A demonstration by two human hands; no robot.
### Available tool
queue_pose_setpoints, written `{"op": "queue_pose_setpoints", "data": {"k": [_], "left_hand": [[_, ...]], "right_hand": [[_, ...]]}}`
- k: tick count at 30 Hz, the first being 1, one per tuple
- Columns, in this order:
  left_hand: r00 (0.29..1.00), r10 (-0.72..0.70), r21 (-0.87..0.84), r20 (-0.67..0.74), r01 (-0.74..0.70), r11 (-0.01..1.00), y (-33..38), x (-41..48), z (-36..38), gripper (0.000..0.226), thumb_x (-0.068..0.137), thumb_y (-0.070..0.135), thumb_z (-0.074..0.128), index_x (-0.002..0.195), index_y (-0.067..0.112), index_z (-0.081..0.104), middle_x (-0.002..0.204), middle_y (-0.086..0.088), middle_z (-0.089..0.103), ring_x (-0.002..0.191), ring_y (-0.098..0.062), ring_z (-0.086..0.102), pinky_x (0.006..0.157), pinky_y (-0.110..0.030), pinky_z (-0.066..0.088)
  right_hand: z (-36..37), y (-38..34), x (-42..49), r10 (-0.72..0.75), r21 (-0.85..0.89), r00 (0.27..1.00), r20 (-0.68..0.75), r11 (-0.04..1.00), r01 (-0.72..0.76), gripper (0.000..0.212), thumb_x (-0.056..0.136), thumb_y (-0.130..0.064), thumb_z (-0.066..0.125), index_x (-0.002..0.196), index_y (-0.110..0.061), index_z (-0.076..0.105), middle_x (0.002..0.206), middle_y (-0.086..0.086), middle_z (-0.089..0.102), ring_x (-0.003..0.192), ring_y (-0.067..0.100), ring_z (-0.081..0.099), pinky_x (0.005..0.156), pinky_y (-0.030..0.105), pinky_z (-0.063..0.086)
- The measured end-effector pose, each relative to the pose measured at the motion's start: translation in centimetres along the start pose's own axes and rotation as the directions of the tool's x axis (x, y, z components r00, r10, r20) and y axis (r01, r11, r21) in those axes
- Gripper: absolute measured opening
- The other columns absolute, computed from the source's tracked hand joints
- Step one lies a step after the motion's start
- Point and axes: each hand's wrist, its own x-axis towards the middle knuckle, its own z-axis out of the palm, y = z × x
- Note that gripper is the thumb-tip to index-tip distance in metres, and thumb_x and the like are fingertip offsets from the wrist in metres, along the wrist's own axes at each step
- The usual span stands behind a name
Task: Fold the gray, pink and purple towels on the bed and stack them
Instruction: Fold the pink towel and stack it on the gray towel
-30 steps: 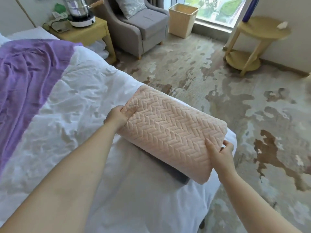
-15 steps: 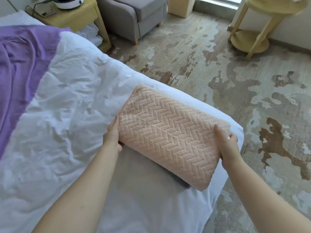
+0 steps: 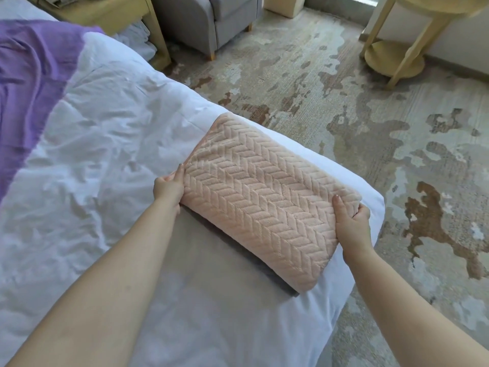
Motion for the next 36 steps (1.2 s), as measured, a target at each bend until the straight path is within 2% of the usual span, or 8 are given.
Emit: {"op": "queue_pose_setpoints", "data": {"k": [4,6,8,10,12,14,21,36], "left_hand": [[0.987,0.081,0.272,-0.141,-0.041,0.961,0.5,-0.7,0.1,0.057,0.088,0.046,0.06,0.126,0.005,0.048,0.132,-0.014,0.054,0.109,-0.032,0.06,0.097,-0.039,0.048],[0.923,0.337,0.577,-0.183,-0.177,0.797,1.2,-2.0,0.3,0.055,0.091,0.042,0.055,0.132,0.007,0.047,0.141,-0.021,0.042,0.123,-0.04,0.047,0.1,-0.043,0.04],[0.688,0.722,0.741,0.072,-0.522,0.423,1.6,-3.7,1.2,0.052,0.091,0.039,0.055,0.135,0.012,0.051,0.147,-0.022,0.036,0.129,-0.041,0.04,0.103,-0.047,0.033],[0.429,0.778,0.656,0.46,-0.754,0.028,1.8,-5.3,3.1,0.055,0.092,0.05,0.045,0.142,0.027,0.044,0.157,-0.01,0.023,0.14,-0.035,0.028,0.112,-0.048,0.02],[0.353,0.591,0.553,0.725,-0.81,-0.194,2.0,-5.9,5.1,0.062,0.09,0.067,0.018,0.148,0.045,0.014,0.161,0.004,-0.006,0.148,-0.025,-0.003,0.117,-0.048,-0.004],[0.38,0.435,0.528,0.816,-0.796,-0.295,1.7,-5.0,6.4,0.065,0.083,0.076,0.002,0.143,0.054,-0.011,0.157,0.011,-0.024,0.144,-0.021,-0.026,0.112,-0.051,-0.019],[0.501,0.337,0.597,0.797,-0.737,-0.318,-2.3,-0.9,7.0,0.073,0.07,0.086,-0.009,0.136,0.058,-0.026,0.151,0.018,-0.035,0.143,-0.025,-0.026,0.106,-0.069,-0.012],[0.552,0.327,0.639,0.767,-0.701,-0.316,-5.1,1.9,8.7,0.077,0.066,0.086,-0.017,0.135,0.055,-0.031,0.152,0.017,-0.034,0.144,-0.025,-0.023,0.105,-0.07,-0.01]], "right_hand": [[-0.3,-1.1,-0.2,-0.019,-0.03,1.0,0.011,0.999,0.02,0.073,0.084,-0.049,0.064,0.139,-0.013,0.033,0.137,0.006,0.048,0.124,0.021,0.049,0.106,0.04,0.04],[-0.4,-2.0,-0.7,-0.215,-0.291,0.973,-0.09,0.94,0.181,0.078,0.086,-0.051,0.059,0.146,-0.016,0.024,0.152,0.008,0.026,0.141,0.023,0.024,0.117,0.041,0.018],[0.0,-3.2,-2.0,-0.521,-0.565,0.853,-0.026,0.712,0.418,0.08,0.086,-0.061,0.046,0.149,-0.019,0.019,0.158,0.006,0.014,0.146,0.02,0.007,0.117,0.035,0.001],[1.4,-4.1,-3.2,-0.622,-0.725,0.751,0.219,0.412,0.553,0.086,0.082,-0.075,0.025,0.151,-0.027,0.007,0.161,0.0,-0.002,0.147,0.018,-0.008,0.115,0.031,-0.011],[3.1,-3.9,-3.7,-0.547,-0.771,0.733,0.406,0.226,0.596,0.093,0.073,-0.088,0.011,0.148,-0.039,-0.012,0.157,-0.007,-0.024,0.143,0.019,-0.027,0.113,0.039,-0.022],[4.0,-3.0,-3.4,-0.439,-0.788,0.767,0.468,0.185,0.587,0.1,0.061,-0.097,0.009,0.143,-0.048,-0.021,0.153,-0.01,-0.034,0.138,0.021,-0.037,0.111,0.049,-0.023],[5.5,1.0,-0.5,-0.372,-0.817,0.796,0.478,0.144,0.558,0.103,0.055,-0.102,0.012,0.14,-0.054,-0.02,0.156,-0.011,-0.024,0.141,0.028,-0.031,0.111,0.058,-0.015],[7.1,3.2,2.7,-0.322,-0.832,0.792,0.518,0.025,0.554,0.103,0.056,-0.1,0.0,0.141,-0.047,-0.026,0.154,-0.008,-0.03,0.142,0.029,-0.027,0.11,0.057,-0.019]]}}
